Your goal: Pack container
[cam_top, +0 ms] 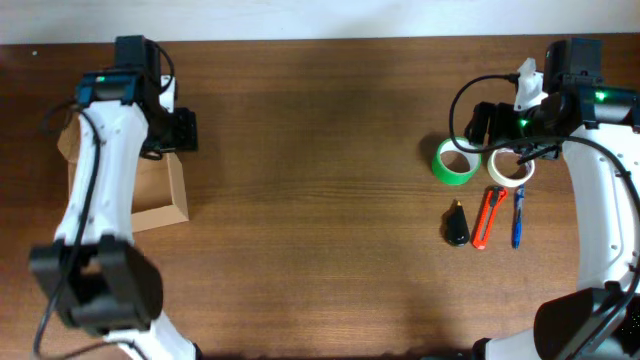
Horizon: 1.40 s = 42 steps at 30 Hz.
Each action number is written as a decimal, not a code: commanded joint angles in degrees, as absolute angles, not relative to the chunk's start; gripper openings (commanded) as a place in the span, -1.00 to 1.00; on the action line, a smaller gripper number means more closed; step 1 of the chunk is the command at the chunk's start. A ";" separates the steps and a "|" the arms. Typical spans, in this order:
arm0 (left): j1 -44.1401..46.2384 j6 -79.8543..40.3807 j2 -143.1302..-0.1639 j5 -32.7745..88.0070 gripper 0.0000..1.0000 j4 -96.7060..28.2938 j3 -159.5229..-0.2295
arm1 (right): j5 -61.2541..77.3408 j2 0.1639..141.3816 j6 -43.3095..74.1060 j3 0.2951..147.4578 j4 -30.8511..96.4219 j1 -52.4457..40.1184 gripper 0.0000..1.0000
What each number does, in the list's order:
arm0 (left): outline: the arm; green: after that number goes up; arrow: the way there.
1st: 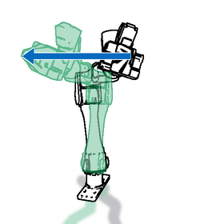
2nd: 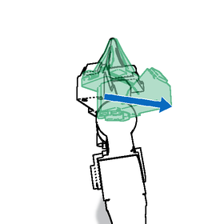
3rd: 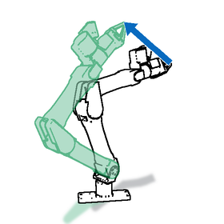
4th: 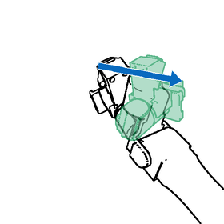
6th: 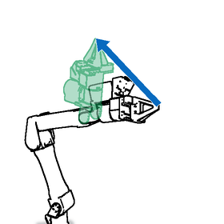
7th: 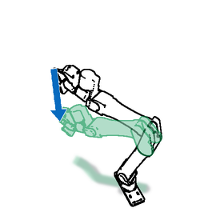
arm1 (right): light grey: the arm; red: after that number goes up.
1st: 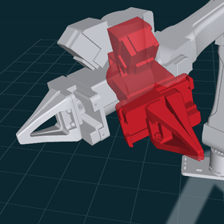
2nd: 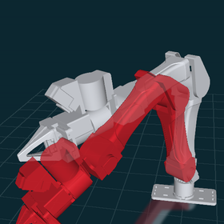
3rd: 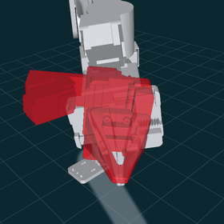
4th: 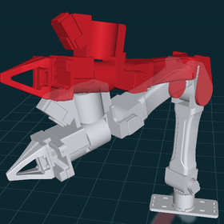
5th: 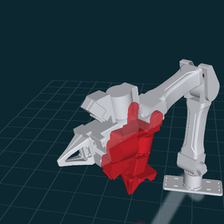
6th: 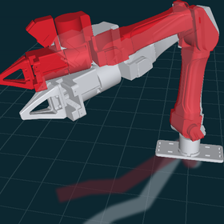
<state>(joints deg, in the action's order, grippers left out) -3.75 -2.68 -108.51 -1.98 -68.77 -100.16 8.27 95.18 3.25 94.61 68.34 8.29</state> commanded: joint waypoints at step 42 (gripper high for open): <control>8.01 -9.63 -111.04 -4.60 -0.97 -69.97 -110.67 | 1.65 95.11 8.01 95.42 70.74 8.69 0.98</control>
